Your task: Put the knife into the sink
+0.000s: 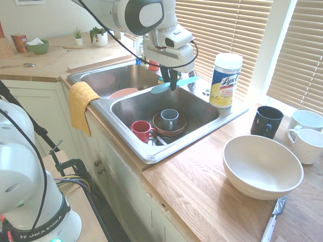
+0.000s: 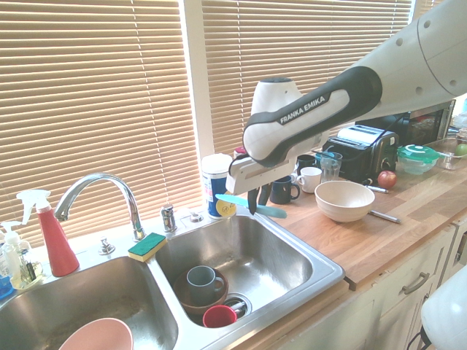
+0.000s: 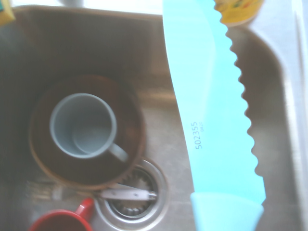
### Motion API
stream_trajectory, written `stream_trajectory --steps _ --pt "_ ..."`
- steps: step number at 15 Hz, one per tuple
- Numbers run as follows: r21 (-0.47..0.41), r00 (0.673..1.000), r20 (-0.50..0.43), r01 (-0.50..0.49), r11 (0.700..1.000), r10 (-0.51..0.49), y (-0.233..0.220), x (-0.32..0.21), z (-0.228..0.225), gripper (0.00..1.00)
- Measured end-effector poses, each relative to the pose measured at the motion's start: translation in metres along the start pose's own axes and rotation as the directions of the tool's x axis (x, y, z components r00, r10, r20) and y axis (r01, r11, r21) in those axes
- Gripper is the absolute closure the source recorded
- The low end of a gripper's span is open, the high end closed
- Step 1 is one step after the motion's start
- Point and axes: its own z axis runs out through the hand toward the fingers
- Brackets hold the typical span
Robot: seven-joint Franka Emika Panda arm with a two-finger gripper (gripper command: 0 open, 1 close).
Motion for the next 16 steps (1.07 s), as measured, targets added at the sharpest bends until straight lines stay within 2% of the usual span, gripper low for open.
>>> stream_trajectory --steps 3,7,12,16 --pt "-0.007 0.998 -0.008 -0.070 0.998 0.070 -0.012 -0.026 0.042 1.00" --pt "-0.006 0.994 0.037 -0.099 0.995 0.099 -0.023 -0.049 0.097 1.00" --pt "-0.045 0.985 0.064 -0.159 0.986 0.162 -0.003 -0.040 0.179 1.00" --pt "-0.083 0.981 0.086 -0.169 0.982 0.176 0.013 -0.047 0.231 1.00"
